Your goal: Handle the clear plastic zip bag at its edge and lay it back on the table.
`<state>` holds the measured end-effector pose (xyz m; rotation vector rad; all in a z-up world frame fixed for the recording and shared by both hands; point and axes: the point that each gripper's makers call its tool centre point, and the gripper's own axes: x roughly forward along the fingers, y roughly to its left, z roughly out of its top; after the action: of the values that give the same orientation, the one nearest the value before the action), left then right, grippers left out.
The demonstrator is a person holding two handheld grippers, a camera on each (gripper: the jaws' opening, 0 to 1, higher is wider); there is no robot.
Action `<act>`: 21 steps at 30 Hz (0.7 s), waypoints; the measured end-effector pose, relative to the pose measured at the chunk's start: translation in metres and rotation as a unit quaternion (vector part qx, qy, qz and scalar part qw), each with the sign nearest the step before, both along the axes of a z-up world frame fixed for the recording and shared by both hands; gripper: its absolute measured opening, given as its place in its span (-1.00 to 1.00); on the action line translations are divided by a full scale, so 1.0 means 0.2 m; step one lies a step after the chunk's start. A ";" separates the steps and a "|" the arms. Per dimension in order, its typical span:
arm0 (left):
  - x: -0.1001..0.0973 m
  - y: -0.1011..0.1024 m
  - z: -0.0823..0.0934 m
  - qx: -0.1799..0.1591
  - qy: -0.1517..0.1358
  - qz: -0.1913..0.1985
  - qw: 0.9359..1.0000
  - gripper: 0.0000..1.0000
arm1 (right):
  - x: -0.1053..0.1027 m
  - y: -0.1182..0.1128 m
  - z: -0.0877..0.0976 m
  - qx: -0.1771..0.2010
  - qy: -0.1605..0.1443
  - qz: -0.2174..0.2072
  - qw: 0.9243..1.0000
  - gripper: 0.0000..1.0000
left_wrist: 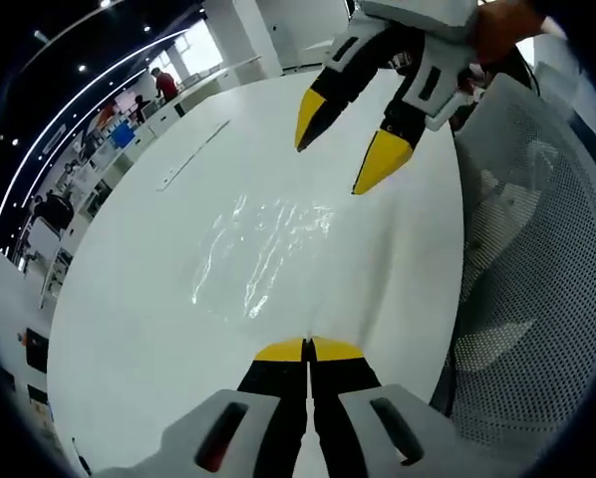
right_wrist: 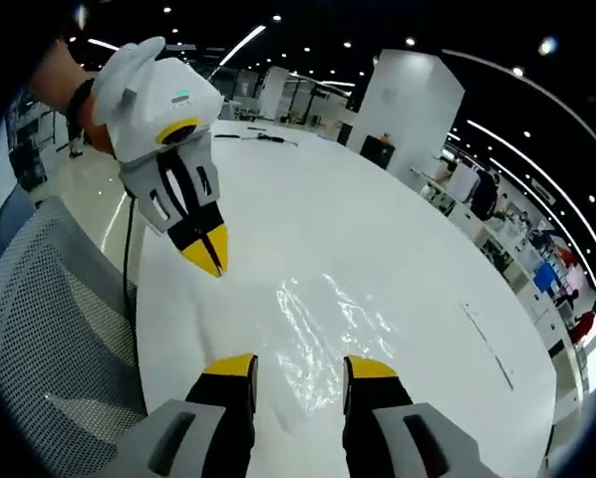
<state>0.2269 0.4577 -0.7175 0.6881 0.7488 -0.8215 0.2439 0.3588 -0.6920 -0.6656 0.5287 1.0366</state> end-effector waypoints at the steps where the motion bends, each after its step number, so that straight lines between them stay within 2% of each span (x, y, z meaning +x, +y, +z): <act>1: 0.00 0.00 0.00 0.000 0.000 0.001 1.000 -1.00 | -0.02 0.01 -0.01 0.000 0.005 0.005 1.000 -0.37; 10: -0.02 0.01 0.00 0.004 0.000 0.001 1.000 -1.00 | 0.00 0.09 -0.05 0.002 0.011 0.008 1.000 -0.43; 13: -0.02 0.01 -0.01 0.003 0.000 0.002 1.000 -1.00 | 0.01 0.10 -0.09 -0.020 0.008 0.018 1.000 -0.44; 18: -0.03 -0.01 0.01 0.002 -0.006 -0.005 1.000 -1.00 | 0.01 0.10 -0.19 -0.041 0.018 0.025 0.999 -0.49; 21: -0.04 -0.02 0.01 0.004 -0.007 -0.010 1.000 -1.00 | -0.02 0.10 -0.22 -0.046 0.026 0.030 0.998 -0.55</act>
<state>0.2197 0.4544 -0.7152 0.7083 0.7346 -0.8312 0.2395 0.3794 -0.7356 -0.7421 0.6081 1.0935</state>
